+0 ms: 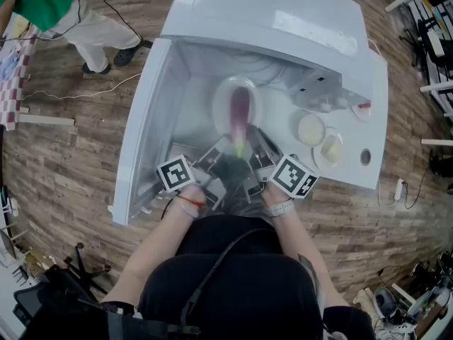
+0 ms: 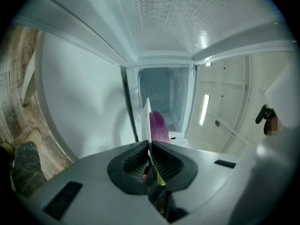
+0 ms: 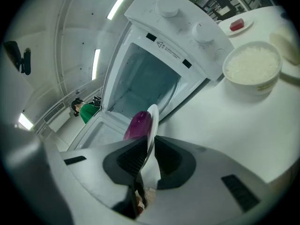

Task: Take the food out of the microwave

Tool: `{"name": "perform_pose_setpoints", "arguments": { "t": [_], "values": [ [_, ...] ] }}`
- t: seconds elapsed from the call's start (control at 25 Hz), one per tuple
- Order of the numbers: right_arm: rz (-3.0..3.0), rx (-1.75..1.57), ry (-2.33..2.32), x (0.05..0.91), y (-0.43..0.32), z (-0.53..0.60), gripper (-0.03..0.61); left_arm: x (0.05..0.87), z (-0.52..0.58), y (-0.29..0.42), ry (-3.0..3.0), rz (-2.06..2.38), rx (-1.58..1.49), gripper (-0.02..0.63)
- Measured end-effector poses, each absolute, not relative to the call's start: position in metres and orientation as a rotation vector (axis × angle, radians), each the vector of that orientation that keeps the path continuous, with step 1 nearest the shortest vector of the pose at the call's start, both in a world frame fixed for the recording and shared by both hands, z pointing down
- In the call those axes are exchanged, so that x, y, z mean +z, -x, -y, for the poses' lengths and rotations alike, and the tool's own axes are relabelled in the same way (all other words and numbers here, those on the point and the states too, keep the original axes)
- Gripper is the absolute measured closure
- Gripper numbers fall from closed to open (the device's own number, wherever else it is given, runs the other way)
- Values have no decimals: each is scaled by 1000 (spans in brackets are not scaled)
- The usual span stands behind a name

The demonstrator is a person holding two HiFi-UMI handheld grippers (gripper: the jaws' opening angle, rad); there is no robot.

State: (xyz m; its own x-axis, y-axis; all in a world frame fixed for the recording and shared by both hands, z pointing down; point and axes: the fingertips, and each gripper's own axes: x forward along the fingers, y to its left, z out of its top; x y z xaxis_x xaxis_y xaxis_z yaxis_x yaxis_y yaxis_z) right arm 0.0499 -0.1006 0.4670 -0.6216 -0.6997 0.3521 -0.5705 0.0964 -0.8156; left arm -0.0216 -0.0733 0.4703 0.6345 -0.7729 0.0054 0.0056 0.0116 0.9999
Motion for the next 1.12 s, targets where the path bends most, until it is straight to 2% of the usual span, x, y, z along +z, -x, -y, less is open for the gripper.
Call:
{"name": "perform_pose_setpoints", "arguments": {
  "t": [1.12],
  "values": [
    [-2166,-1578,1350,480,-59,54,517,481,31,12,-1446,647,-626,581]
  ]
}}
